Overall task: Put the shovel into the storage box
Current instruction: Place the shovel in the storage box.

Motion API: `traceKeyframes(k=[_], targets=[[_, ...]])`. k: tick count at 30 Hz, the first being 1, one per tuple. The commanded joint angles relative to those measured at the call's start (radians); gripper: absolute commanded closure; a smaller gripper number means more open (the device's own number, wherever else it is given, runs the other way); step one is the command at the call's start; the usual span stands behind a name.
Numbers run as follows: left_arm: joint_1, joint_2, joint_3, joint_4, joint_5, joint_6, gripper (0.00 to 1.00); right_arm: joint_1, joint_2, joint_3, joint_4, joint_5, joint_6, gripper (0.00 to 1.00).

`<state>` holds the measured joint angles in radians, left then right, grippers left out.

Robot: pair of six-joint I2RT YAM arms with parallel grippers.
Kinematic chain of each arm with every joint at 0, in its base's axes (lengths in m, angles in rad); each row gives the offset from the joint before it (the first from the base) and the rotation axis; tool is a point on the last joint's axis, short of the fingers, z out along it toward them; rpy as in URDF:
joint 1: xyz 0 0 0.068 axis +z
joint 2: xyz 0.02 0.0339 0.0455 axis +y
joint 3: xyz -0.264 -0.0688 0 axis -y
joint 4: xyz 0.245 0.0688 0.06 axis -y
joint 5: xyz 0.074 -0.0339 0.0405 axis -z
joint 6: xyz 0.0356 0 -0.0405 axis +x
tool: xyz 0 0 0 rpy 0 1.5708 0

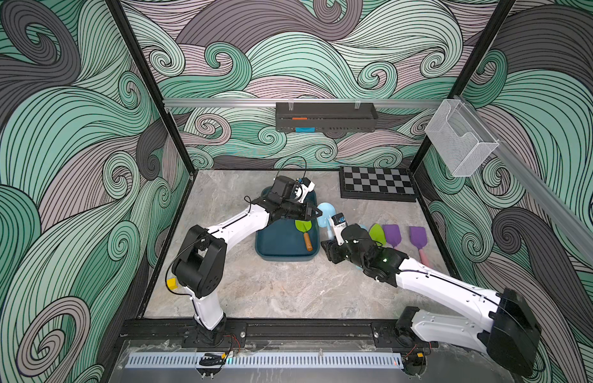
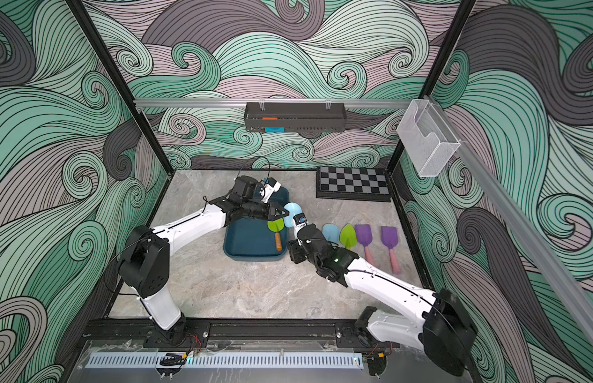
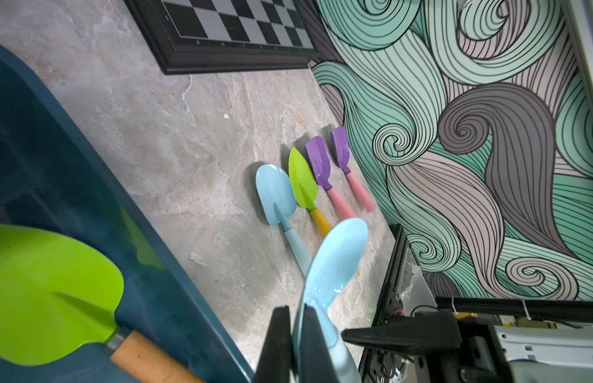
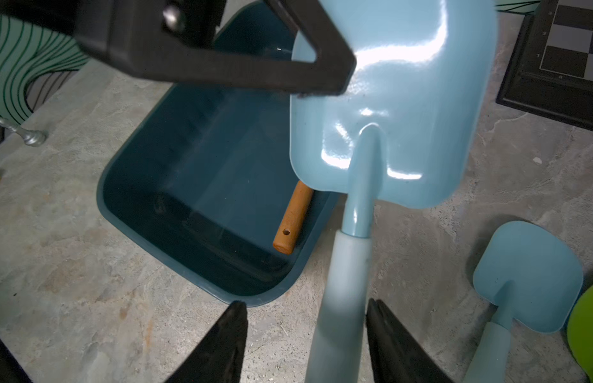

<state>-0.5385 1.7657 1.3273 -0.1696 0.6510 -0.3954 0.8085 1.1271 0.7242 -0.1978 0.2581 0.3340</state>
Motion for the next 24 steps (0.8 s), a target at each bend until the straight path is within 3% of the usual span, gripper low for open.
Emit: traceKeyframes(k=[1,4,9,14,24], targets=[[0.080,-0.028,0.105,-0.099,0.039,0.089,1.00,0.006,-0.077,-0.015,0.026,0.005,-0.010,0.39],[0.170,-0.021,0.182,-0.237,0.074,0.192,1.00,0.004,-0.137,-0.058,0.010,0.042,-0.006,0.38],[0.279,0.039,0.265,-0.387,0.025,0.304,1.00,-0.010,-0.185,-0.121,-0.007,0.044,0.013,0.37],[0.297,0.114,0.289,-0.413,-0.051,0.435,1.00,-0.038,-0.205,-0.147,-0.033,0.030,0.016,0.38],[0.297,0.322,0.473,-0.594,-0.099,0.503,1.00,-0.071,-0.260,-0.178,-0.093,0.033,0.022,0.37]])
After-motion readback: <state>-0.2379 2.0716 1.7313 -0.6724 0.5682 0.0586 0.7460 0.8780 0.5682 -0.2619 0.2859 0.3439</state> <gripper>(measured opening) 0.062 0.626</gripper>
